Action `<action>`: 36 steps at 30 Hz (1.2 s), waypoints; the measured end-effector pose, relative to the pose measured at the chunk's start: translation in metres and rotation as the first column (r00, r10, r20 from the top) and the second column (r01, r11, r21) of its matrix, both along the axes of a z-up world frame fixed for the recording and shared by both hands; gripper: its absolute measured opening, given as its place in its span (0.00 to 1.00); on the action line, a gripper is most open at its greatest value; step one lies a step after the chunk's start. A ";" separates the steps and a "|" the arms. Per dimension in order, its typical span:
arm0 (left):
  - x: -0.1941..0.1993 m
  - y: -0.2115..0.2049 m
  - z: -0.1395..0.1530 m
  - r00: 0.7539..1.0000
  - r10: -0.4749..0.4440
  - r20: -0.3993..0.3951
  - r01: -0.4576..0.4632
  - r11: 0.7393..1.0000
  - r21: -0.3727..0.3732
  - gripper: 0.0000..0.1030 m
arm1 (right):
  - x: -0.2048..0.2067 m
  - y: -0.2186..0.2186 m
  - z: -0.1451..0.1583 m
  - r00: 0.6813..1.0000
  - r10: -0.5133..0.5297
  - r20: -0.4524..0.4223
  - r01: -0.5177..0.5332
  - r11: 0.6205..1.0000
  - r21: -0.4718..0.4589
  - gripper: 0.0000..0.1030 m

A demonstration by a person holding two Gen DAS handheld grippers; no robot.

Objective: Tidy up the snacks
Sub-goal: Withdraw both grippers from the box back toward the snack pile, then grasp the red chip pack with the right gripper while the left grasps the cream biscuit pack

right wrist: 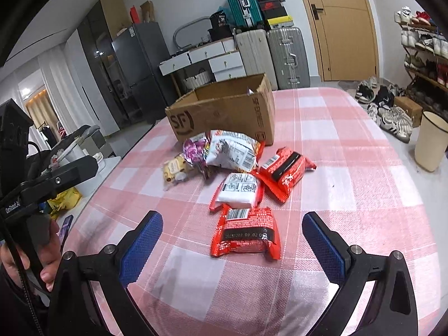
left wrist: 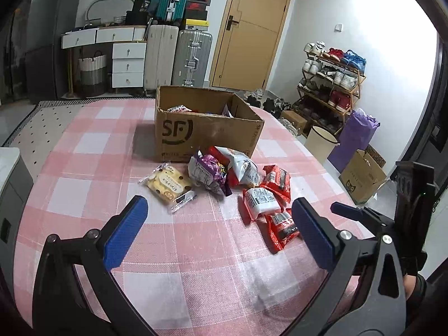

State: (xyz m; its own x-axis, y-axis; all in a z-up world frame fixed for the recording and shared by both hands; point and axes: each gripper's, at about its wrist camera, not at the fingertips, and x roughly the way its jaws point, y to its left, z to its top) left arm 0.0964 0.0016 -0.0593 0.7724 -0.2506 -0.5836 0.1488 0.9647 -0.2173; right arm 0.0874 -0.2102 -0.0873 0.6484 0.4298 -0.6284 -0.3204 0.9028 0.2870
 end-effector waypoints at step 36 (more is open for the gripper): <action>0.017 0.016 -0.042 0.998 0.009 -0.059 -0.011 0.999 -0.036 0.99 | 0.030 0.034 -0.055 0.991 0.017 -0.134 -0.041 0.983 -0.179 0.47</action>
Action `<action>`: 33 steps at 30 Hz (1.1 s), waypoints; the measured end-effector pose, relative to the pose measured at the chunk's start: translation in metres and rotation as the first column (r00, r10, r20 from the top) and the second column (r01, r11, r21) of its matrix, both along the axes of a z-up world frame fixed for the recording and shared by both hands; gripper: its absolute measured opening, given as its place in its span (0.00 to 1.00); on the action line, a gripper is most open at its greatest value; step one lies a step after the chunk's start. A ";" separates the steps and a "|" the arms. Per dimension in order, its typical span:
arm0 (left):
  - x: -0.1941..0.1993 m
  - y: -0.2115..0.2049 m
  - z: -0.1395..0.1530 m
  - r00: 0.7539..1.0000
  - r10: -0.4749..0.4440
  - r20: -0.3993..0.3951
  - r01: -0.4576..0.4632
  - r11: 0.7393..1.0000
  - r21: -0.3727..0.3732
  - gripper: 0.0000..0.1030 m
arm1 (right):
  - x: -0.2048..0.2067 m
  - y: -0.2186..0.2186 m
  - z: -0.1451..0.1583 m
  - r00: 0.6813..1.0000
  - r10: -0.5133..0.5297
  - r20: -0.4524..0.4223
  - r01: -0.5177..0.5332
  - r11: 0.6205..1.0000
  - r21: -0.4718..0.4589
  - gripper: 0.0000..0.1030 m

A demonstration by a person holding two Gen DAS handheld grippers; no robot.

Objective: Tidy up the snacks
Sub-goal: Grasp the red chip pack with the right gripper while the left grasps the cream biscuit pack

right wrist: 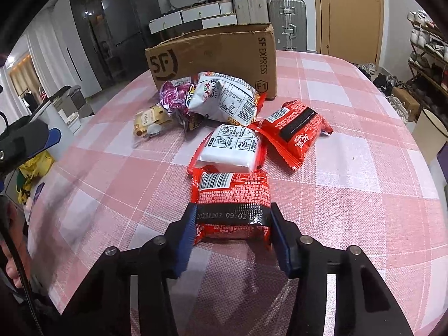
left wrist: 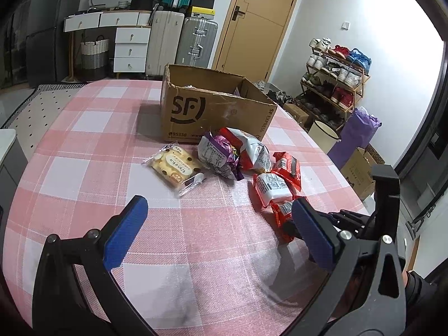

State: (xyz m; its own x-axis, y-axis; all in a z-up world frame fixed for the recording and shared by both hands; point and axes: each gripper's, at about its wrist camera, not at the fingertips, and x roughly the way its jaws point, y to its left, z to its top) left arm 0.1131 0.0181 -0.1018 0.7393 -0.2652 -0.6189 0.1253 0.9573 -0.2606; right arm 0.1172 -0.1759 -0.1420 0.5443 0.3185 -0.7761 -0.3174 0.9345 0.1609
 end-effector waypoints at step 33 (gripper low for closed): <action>0.081 0.011 -0.048 0.985 0.060 -0.164 -0.036 0.989 0.140 0.99 | -0.004 -0.036 0.024 0.996 -0.047 0.079 0.038 0.993 0.109 0.46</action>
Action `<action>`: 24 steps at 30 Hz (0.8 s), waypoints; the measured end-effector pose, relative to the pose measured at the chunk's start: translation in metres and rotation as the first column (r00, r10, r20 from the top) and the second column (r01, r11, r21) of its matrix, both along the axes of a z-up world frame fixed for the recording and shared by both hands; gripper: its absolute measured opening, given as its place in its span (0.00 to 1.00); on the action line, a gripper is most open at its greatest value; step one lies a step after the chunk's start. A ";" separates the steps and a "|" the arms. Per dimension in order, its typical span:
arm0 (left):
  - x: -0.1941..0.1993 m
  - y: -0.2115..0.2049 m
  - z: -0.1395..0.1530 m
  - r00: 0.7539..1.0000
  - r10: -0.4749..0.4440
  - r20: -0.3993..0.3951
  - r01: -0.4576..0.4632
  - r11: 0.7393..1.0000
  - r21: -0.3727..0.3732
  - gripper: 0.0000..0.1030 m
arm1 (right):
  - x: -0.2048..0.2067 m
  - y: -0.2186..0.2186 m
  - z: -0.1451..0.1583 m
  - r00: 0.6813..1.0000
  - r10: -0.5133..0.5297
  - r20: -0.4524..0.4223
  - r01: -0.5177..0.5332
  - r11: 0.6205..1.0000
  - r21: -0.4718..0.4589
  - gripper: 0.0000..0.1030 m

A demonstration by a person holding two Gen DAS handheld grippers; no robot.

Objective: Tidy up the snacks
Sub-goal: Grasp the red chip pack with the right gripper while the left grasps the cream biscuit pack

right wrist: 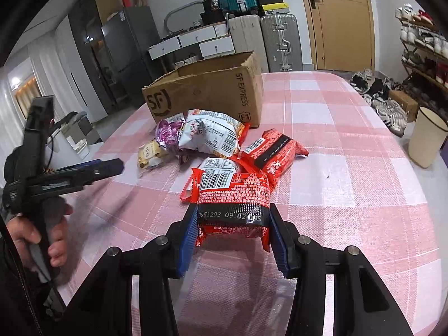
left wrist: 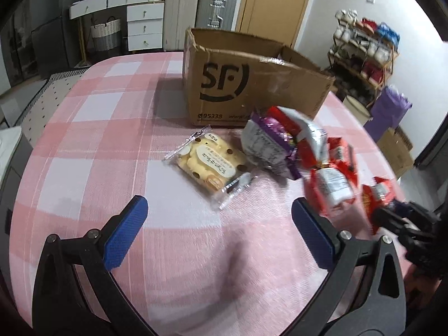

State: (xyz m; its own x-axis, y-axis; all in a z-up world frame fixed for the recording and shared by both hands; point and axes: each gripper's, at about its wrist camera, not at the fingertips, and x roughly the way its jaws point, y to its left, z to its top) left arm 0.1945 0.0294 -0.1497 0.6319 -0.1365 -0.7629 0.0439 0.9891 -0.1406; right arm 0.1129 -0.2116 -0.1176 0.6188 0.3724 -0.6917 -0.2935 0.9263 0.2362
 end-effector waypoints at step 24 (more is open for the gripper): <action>0.124 -0.012 -0.039 0.958 -0.252 -0.134 0.271 0.952 0.141 0.93 | 0.013 0.001 -0.012 0.999 0.043 -0.028 -0.042 0.999 0.032 0.46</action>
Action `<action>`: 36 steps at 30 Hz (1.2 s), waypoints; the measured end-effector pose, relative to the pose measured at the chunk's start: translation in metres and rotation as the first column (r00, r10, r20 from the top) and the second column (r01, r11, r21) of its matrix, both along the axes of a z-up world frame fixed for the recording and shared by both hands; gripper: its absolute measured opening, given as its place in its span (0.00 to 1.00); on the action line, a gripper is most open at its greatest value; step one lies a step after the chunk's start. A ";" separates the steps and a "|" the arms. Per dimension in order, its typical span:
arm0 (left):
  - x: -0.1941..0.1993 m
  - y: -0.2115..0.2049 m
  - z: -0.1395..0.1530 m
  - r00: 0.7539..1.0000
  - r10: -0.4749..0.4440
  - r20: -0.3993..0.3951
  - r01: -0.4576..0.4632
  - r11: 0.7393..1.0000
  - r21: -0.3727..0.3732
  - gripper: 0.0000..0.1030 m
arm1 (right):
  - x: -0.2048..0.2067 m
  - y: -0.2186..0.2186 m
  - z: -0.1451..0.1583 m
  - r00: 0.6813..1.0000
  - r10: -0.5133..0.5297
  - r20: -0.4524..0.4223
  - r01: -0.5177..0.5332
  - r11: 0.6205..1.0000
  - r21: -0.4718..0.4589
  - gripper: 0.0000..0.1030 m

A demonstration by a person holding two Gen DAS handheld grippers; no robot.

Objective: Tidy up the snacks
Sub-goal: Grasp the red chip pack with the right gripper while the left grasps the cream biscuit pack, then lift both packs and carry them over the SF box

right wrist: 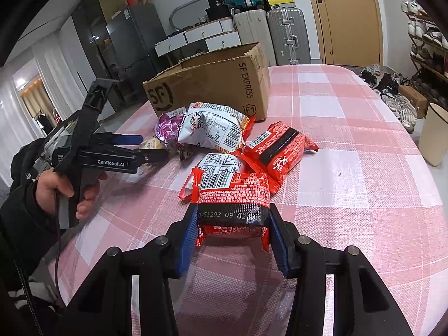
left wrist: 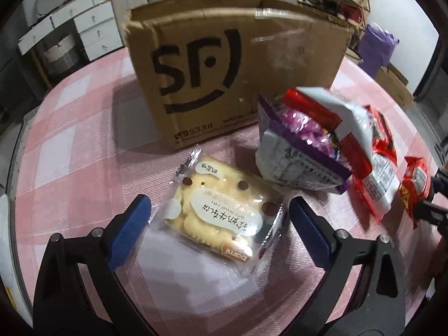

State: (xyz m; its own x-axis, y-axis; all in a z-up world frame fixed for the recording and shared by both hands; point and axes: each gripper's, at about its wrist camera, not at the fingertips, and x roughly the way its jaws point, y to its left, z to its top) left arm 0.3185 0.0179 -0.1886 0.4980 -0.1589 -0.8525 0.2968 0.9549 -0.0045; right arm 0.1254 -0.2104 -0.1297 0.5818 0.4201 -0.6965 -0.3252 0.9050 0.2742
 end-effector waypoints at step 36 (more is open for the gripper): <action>-0.068 0.021 0.022 0.998 -0.011 0.069 0.016 0.997 -0.072 0.67 | -0.009 -0.003 0.018 0.999 -0.029 0.044 0.029 1.000 0.012 0.46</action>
State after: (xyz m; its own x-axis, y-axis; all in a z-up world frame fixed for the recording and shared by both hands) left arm 0.2506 0.0393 -0.1667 0.5521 -0.2259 -0.8026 0.3118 0.9487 -0.0525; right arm 0.1160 -0.2135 -0.1115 0.6237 0.4104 -0.6652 -0.3107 0.9111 0.2708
